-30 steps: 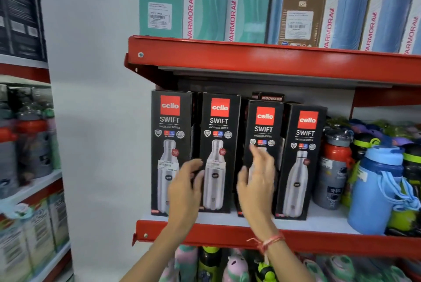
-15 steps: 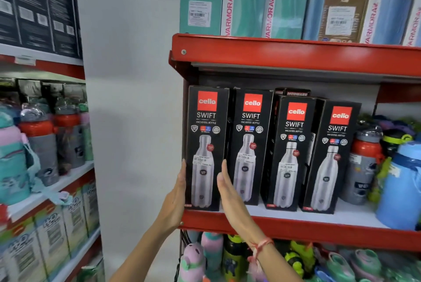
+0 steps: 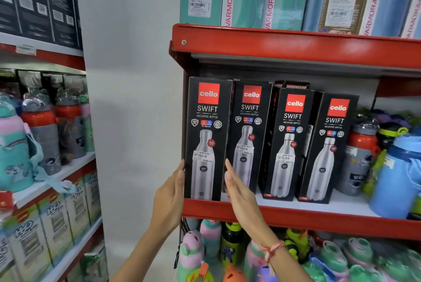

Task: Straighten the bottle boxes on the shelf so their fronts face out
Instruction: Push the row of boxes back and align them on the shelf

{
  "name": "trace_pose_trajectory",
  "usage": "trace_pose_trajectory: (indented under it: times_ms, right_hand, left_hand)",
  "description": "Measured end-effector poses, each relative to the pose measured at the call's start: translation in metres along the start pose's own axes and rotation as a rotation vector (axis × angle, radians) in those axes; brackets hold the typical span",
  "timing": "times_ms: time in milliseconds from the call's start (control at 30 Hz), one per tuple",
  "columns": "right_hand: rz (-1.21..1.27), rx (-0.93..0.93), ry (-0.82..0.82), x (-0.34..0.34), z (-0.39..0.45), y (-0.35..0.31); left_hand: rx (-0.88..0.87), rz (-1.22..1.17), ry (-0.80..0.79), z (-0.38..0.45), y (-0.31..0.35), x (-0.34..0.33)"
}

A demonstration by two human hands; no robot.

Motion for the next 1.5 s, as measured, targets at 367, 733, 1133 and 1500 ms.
trace_pose_trajectory:
  times_ms: [367, 733, 1133, 1500]
  right_hand:
    - [0.01, -0.192, 0.152, 0.057, 0.025, 0.035]
    - [-0.052, -0.138, 0.041, 0.058, 0.049, 0.018]
    - [-0.333, -0.067, 0.041, 0.081, -0.02, 0.026]
    - [-0.184, 0.011, 0.395, 0.12, -0.008, 0.029]
  left_hand:
    - [0.06, -0.153, -0.264, -0.019, 0.052, -0.128]
    - [0.131, -0.156, -0.059, 0.002, 0.067, -0.131]
    - [0.222, -0.184, -0.039, -0.056, 0.069, -0.105]
    - [-0.099, -0.071, 0.064, -0.058, 0.086, -0.125]
Point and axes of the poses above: each hand's wrist, its own z-axis towards the middle knuckle, its own x-axis out of the back of the hand, y = z × x, the point moved 2 cm from there along z, towards the middle knuckle, and after that the axes turned 5 degrees about y, right-handed, at the moved point
